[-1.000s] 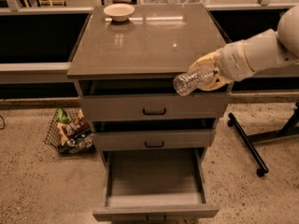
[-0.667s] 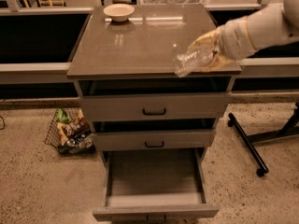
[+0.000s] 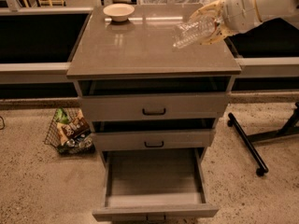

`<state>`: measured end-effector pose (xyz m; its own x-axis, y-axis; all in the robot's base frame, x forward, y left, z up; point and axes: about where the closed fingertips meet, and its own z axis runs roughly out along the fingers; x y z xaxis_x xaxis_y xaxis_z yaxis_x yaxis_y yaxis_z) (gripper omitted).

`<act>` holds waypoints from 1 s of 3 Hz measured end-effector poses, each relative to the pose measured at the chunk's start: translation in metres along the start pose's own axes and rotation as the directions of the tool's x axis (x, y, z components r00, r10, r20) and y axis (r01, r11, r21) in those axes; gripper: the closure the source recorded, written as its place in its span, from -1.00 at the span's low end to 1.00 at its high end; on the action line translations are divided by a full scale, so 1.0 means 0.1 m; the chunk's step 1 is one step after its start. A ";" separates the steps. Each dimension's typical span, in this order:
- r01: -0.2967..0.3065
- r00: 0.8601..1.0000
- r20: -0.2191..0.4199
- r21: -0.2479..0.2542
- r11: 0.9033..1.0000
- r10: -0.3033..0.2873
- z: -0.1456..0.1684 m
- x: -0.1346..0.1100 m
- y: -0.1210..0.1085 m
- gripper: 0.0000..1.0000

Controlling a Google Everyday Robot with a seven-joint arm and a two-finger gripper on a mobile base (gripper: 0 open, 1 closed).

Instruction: Pick water bottle from bottom drawer and place on counter

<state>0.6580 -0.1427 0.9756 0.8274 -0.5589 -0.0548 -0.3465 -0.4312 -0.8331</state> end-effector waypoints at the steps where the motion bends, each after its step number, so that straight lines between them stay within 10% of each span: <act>1: -0.025 0.999 -0.027 0.014 1.000 0.026 0.10 0.08 -0.04 1.00; 2: -0.122 0.990 -0.059 0.091 0.988 0.127 0.36 0.24 -0.23 1.00; 3: -0.276 0.953 -0.070 0.196 0.941 0.294 0.56 0.43 -0.41 1.00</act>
Offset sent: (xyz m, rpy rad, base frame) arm 0.1045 0.0315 0.0184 0.3340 0.0274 -0.3817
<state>0.7321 -0.1092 0.9764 0.6560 -0.7091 -0.2584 -0.4673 -0.1127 -0.8769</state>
